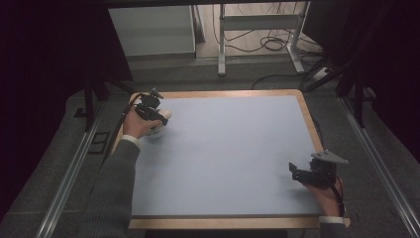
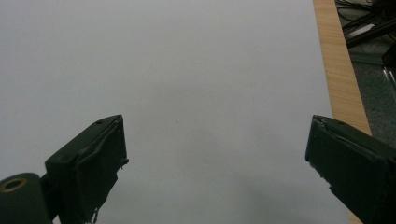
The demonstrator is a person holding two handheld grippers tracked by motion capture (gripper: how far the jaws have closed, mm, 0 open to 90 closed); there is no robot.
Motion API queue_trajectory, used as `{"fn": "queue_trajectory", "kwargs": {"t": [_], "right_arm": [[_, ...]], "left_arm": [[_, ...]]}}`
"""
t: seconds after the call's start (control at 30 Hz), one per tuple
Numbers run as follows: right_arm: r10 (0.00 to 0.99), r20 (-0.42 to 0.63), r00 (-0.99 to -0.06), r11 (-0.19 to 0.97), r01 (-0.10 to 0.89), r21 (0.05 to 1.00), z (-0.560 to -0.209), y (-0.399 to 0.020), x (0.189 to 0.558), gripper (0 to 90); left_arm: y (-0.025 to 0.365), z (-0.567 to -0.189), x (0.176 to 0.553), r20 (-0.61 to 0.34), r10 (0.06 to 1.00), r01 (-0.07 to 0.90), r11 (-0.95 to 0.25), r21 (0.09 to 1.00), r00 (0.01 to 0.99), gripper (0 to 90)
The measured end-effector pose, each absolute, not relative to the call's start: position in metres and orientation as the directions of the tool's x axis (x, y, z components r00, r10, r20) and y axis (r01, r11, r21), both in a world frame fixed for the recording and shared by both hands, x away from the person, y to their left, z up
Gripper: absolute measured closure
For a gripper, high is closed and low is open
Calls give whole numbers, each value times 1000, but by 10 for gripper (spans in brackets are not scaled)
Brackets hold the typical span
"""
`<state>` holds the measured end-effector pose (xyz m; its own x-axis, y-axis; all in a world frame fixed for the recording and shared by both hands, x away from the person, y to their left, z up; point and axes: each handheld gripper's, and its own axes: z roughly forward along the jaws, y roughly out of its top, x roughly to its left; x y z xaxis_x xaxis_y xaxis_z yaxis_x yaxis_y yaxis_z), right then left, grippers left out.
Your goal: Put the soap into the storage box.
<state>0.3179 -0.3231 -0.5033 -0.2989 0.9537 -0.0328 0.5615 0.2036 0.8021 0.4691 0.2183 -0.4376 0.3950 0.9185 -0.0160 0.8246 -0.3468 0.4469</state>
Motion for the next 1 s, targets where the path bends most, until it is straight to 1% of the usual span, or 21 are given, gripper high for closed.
{"fn": "queue_trajectory", "kwargs": {"t": [0.23, 0.37, 0.6, 0.77, 0.8, 1.0], "right_arm": [[953, -32, -300, 203, 561, 802, -503, -324, 318, 52], [953, -33, -300, 204, 563, 801, -504, -323, 318, 52], [953, -31, -300, 203, 563, 801, -504, -324, 318, 51], [954, -29, -299, 202, 564, 801, -503, -324, 318, 52], [954, -28, -299, 201, 565, 800, -504, -324, 318, 51], [954, -32, -299, 205, 569, 796, -504, -324, 318, 52]], "left_arm": [[224, -442, 474, -24, 928, 840, -324, 436, 371, 495], [228, -446, 477, -48, 930, 850, -311, 426, 364, 495], [230, -448, 480, -44, 936, 856, -300, 422, 350, 495], [234, -451, 483, -45, 946, 857, -269, 439, 320, 495], [236, -454, 484, -41, 953, 858, -252, 448, 301, 495], [244, -464, 489, -56, 966, 871, -200, 448, 251, 495]]}}
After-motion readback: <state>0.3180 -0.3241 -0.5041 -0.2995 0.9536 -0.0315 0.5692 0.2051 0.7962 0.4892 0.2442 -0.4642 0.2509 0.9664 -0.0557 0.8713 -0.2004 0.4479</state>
